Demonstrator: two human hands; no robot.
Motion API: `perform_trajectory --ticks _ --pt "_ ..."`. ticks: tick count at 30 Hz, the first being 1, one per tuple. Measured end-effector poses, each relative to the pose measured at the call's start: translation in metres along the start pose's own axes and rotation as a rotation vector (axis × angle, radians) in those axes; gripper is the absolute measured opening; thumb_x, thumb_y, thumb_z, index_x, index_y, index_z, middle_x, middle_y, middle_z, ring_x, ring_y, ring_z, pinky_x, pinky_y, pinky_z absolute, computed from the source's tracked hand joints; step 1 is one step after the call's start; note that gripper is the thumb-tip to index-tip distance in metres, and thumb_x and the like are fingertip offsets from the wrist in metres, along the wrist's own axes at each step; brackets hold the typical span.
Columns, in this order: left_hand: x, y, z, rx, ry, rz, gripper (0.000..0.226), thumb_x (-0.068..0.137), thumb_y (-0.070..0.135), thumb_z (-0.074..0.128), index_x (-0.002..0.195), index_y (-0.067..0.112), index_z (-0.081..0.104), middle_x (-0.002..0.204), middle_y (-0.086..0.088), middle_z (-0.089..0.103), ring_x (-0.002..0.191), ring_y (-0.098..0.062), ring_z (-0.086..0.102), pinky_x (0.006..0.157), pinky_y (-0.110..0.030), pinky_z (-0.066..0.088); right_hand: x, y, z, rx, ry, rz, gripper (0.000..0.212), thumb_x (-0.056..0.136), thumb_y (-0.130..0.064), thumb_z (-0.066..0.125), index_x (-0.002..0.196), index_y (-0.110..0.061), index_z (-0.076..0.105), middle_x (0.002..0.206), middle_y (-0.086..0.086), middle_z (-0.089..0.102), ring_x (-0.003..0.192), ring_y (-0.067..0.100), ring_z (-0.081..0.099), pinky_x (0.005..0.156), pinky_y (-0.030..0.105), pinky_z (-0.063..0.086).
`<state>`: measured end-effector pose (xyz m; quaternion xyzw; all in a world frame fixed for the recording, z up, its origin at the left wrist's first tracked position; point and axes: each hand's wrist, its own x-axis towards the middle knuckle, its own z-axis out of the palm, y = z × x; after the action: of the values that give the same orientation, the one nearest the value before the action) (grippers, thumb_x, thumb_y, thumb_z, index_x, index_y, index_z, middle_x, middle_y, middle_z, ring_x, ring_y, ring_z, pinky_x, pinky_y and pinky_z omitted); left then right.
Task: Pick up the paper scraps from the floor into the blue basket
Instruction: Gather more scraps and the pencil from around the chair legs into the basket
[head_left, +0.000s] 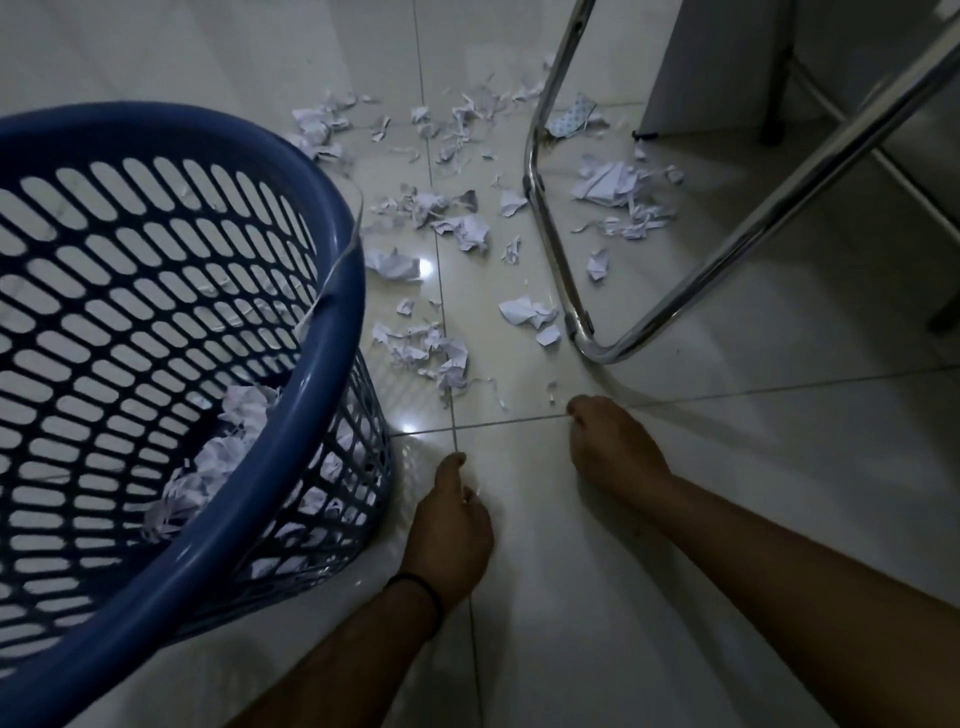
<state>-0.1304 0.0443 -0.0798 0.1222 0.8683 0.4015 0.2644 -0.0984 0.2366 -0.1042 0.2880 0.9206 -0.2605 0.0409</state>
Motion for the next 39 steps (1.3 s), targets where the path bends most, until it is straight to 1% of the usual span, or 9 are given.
perform_trajectory --ticks 3,9,15,20,23,25,30,34,39 --pt "0.009 0.009 -0.005 -0.142 0.007 -0.093 0.031 0.093 0.004 0.038 0.107 0.013 0.065 0.108 -0.003 0.062 0.089 -0.01 0.055 0.072 -0.01 0.04 0.02 -0.002 0.001 0.019 0.035 0.076 0.032 0.092 -0.038 0.046 0.105 -0.01 0.052 0.109 0.013 0.058 0.101 0.031 0.056 0.08 0.036 0.046" --pt "0.022 0.017 -0.002 -0.288 -0.017 -0.226 0.028 0.087 0.017 0.046 0.06 0.023 0.048 0.064 0.001 0.049 0.06 -0.023 0.05 0.061 -0.029 0.04 0.039 -0.004 0.015 -0.126 0.136 0.002 0.034 0.088 -0.046 0.05 0.104 -0.016 0.052 0.101 0.01 0.061 0.097 0.031 0.057 0.075 0.036 0.045" --pt "0.029 0.015 0.005 -0.326 0.017 -0.245 0.024 0.094 0.014 0.044 0.077 0.019 0.06 0.067 0.004 0.053 0.067 -0.014 0.048 0.071 -0.031 0.041 0.048 -0.013 0.02 -0.223 0.147 -0.128 0.02 0.095 -0.025 0.045 0.087 -0.009 0.054 0.093 0.013 0.059 0.086 0.033 0.056 0.072 0.04 0.039" --pt "0.032 0.02 0.007 -0.662 -0.006 -0.451 0.022 0.092 0.005 0.042 0.078 0.009 0.06 0.046 0.004 0.049 0.037 -0.006 0.043 0.036 -0.015 0.034 0.045 -0.033 0.023 0.116 0.023 -0.15 0.017 0.096 -0.019 0.042 0.08 -0.015 0.037 0.08 0.008 0.045 0.079 0.032 0.051 0.063 0.033 0.032" --pt "0.032 0.024 0.006 -0.714 0.014 -0.511 0.02 0.093 0.0 0.04 0.097 0.006 0.059 0.058 -0.001 0.052 0.035 -0.005 0.045 0.034 -0.012 0.033 0.053 -0.044 0.026 0.082 -0.047 -0.235 0.004 0.094 -0.012 0.041 0.093 -0.012 0.046 0.088 0.011 0.052 0.084 0.032 0.054 0.064 0.03 0.032" --pt "0.033 0.024 0.003 -0.709 0.044 -0.537 0.023 0.092 0.0 0.039 0.097 0.005 0.061 0.052 -0.002 0.05 0.033 -0.007 0.044 0.033 -0.011 0.032 0.06 -0.046 0.026 0.037 -0.048 -0.27 0.026 0.09 -0.003 0.041 0.113 -0.01 0.052 0.103 0.015 0.055 0.093 0.032 0.054 0.07 0.032 0.037" --pt "0.043 0.017 -0.009 -0.565 0.089 -0.659 0.019 0.089 0.012 0.049 0.075 0.008 0.061 0.063 -0.007 0.048 0.051 -0.02 0.039 0.048 -0.024 0.032 0.069 -0.054 0.033 -0.011 0.04 -0.255 0.023 0.092 -0.024 0.049 0.093 -0.002 0.056 0.096 0.019 0.054 0.089 0.035 0.054 0.071 0.036 0.039" --pt "0.042 0.014 -0.006 -0.316 0.154 -0.432 0.034 0.095 0.032 0.042 0.069 0.018 0.06 0.08 -0.002 0.06 0.073 -0.02 0.055 0.07 -0.031 0.044 0.065 -0.058 0.04 -0.212 -0.051 -0.265 0.032 0.096 -0.034 0.044 0.101 -0.005 0.054 0.105 0.015 0.054 0.095 0.031 0.055 0.075 0.035 0.041" --pt "0.064 0.029 0.0 -0.08 0.342 -0.25 0.025 0.095 0.025 0.045 0.109 0.014 0.063 0.114 -0.008 0.065 0.1 -0.022 0.058 0.084 -0.024 0.04 0.033 -0.039 0.028 0.035 0.083 -0.232 0.022 0.098 -0.02 0.038 0.088 -0.005 0.051 0.094 0.016 0.054 0.085 0.029 0.052 0.071 0.033 0.035"
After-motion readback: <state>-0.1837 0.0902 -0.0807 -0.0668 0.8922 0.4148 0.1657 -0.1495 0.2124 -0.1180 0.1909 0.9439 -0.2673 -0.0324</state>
